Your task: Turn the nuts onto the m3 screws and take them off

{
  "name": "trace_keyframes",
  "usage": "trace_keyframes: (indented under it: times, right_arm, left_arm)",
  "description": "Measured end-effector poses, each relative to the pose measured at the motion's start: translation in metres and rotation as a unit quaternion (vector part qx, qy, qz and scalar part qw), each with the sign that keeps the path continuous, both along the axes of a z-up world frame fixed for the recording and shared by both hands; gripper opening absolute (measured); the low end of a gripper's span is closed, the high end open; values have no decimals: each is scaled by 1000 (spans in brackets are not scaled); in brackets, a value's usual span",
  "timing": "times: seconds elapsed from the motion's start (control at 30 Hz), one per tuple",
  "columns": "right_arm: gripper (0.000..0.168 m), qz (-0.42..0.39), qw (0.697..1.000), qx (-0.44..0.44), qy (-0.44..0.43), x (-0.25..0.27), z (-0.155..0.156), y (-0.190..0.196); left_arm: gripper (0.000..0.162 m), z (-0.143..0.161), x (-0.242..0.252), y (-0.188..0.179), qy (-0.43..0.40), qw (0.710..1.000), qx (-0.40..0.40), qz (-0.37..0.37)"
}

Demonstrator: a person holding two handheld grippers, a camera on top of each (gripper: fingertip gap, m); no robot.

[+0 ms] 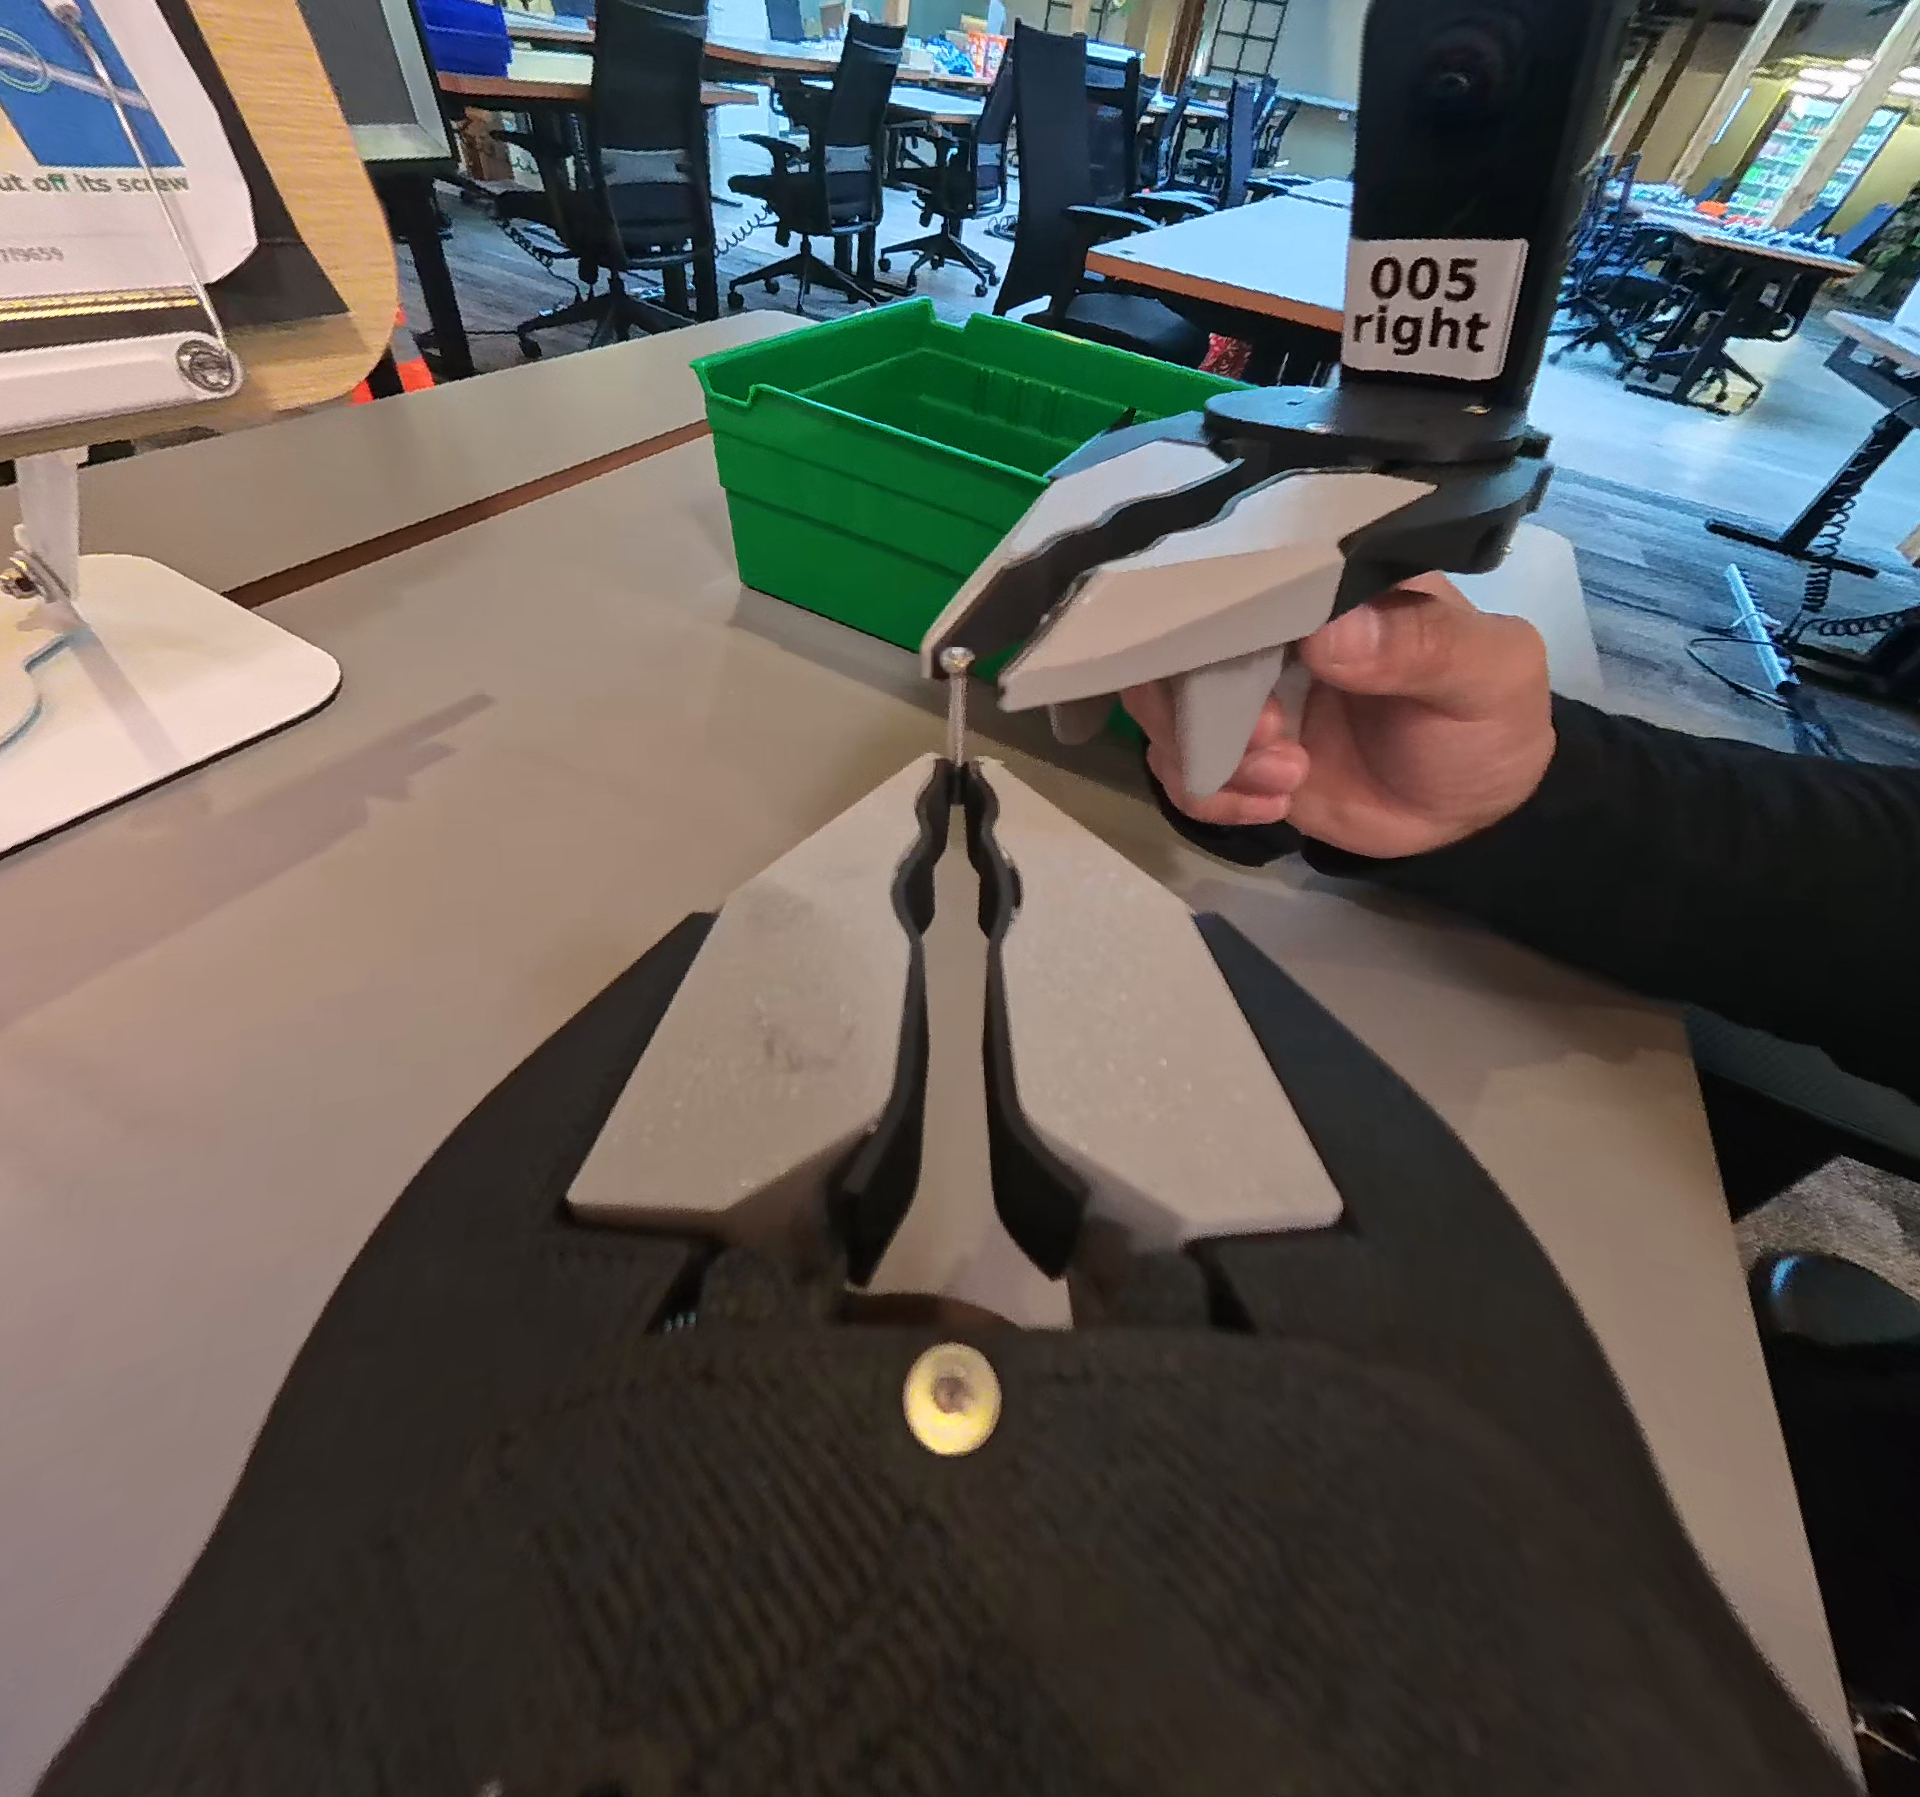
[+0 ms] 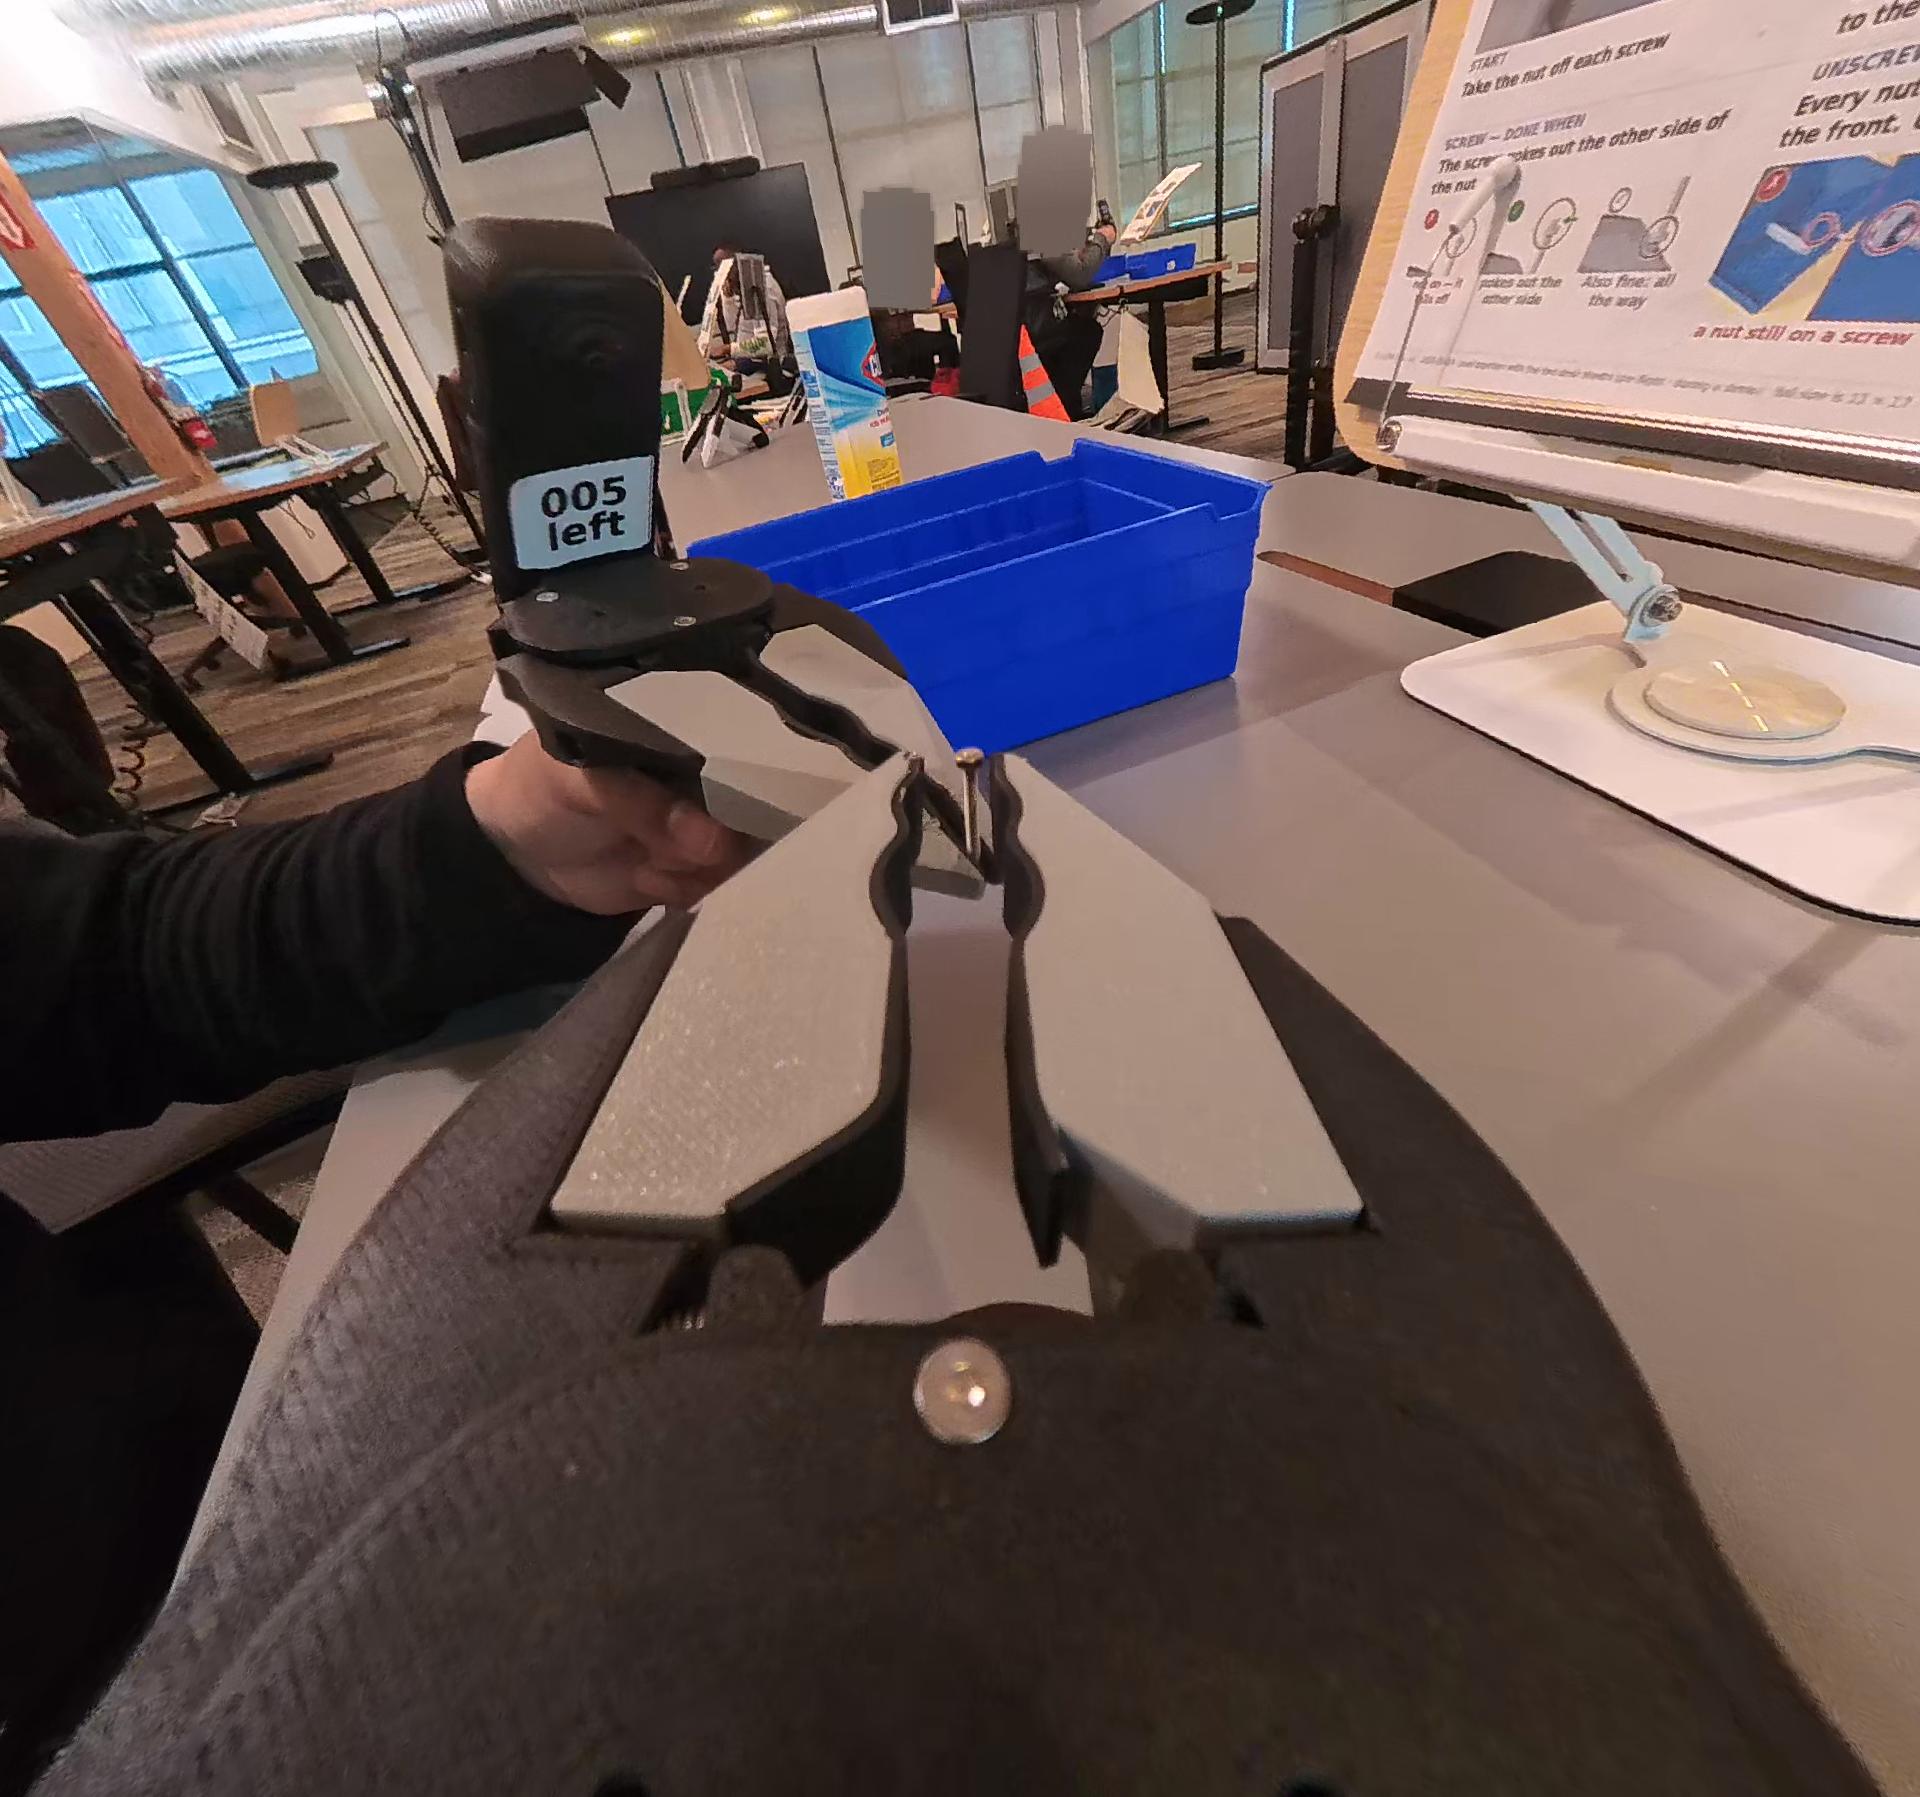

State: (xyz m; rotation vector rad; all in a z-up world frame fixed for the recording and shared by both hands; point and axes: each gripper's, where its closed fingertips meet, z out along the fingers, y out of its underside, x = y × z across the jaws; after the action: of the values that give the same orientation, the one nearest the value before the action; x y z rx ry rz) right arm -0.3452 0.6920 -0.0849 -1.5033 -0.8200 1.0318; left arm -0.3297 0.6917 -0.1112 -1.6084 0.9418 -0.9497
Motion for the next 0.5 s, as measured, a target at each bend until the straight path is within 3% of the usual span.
trace_keyframes:
  times: [0.5]
  right_arm:
    - [1,13,1000,-3,-10,-11,-6,-4]
  left_arm:
    - [0,-2,13,-14,12,1000,7,-28]
